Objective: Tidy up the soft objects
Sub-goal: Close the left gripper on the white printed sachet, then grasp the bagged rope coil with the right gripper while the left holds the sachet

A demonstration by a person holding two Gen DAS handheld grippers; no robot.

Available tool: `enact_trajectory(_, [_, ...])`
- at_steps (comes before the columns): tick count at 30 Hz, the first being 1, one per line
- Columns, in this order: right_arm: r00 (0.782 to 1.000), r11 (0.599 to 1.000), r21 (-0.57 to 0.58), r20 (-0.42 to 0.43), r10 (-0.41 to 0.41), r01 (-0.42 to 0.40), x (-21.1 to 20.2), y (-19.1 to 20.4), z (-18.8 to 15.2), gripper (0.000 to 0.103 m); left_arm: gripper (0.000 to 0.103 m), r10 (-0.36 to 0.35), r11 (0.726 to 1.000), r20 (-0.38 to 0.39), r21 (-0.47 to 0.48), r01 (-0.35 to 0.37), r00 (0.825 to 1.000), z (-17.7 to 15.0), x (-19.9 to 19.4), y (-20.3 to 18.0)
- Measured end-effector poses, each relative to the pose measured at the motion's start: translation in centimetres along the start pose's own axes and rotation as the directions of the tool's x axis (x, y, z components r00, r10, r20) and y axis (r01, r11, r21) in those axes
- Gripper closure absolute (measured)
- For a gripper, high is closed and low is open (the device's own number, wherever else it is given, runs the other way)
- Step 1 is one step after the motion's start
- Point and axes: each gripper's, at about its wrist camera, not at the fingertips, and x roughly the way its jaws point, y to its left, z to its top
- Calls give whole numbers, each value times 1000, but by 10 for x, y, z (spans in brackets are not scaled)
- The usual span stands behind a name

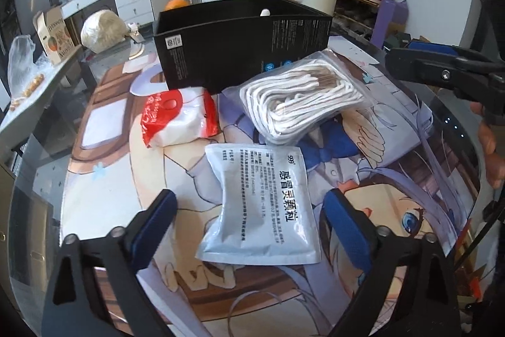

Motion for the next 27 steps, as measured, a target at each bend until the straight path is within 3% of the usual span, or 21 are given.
enact_trajectory(3, [1000, 1000, 1, -1, 0, 0, 0, 0, 0, 1, 39, -17, 1000, 28, 18, 17, 999, -1, -4, -3])
enact_trajectory(4, [1000, 1000, 0, -1, 0, 0, 0, 0, 0, 1, 53, -21, 1000, 34, 21, 20, 999, -2, -6, -4])
enact_trajectory(8, [1000, 1000, 1, 0, 0, 0, 0, 0, 0, 1, 62, -29, 999, 49, 27, 28, 998, -3, -10, -4])
enact_trajectory(24, [998, 998, -45, -55, 35, -38, 18, 8, -5, 1, 67, -22, 998, 108, -58, 29, 994, -9, -27, 27])
enact_trajectory(27, [996, 993, -104, -80, 47, -56, 25, 14, -1, 1, 67, -18, 997, 120, -77, 28, 993, -10, -30, 33])
